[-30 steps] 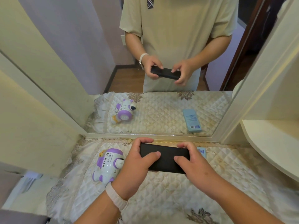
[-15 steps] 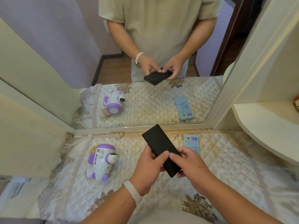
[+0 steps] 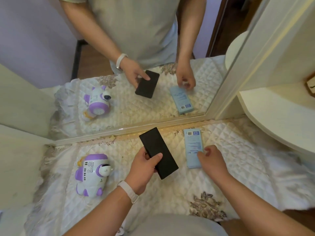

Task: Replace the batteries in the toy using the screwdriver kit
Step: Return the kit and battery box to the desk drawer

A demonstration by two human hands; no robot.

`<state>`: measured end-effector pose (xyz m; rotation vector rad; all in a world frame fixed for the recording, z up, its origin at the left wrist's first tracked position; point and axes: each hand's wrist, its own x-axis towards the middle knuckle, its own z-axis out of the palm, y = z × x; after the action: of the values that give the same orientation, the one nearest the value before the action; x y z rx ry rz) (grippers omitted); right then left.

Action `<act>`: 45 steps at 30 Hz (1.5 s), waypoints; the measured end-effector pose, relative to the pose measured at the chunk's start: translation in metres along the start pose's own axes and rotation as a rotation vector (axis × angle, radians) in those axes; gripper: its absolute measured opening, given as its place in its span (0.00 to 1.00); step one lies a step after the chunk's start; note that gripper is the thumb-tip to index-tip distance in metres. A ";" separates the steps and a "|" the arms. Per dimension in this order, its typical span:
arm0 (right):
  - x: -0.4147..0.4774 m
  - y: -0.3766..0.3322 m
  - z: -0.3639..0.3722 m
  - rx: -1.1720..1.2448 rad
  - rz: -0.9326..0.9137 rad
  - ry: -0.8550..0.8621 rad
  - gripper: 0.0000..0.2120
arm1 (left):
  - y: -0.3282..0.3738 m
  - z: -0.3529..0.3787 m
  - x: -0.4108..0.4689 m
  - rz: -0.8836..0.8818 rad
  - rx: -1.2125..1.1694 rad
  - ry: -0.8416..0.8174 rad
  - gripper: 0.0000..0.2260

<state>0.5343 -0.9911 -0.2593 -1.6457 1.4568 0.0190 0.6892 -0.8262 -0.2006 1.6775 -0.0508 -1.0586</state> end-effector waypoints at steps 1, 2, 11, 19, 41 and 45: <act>0.006 0.007 0.003 -0.022 0.011 -0.019 0.22 | 0.001 -0.001 0.003 -0.004 -0.002 -0.003 0.12; 0.009 0.011 0.007 -0.018 0.033 -0.054 0.24 | 0.001 -0.003 0.005 -0.008 -0.004 -0.007 0.12; 0.019 0.000 0.044 -0.073 -0.010 -0.007 0.27 | -0.004 -0.018 0.019 -0.064 -0.007 -0.011 0.13; 0.010 -0.006 0.038 0.377 0.045 -0.113 0.20 | -0.002 -0.025 0.012 -0.060 -0.023 0.017 0.12; -0.087 -0.061 0.003 0.604 -0.242 -0.574 0.19 | -0.014 -0.050 -0.115 0.103 -0.210 0.303 0.10; -0.119 -0.083 0.008 0.506 -0.357 -0.651 0.17 | -0.008 -0.070 -0.138 0.152 -0.198 0.325 0.11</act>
<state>0.5681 -0.9024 -0.1488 -1.2825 0.5996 -0.0129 0.6485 -0.6989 -0.1228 1.6170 0.1318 -0.6476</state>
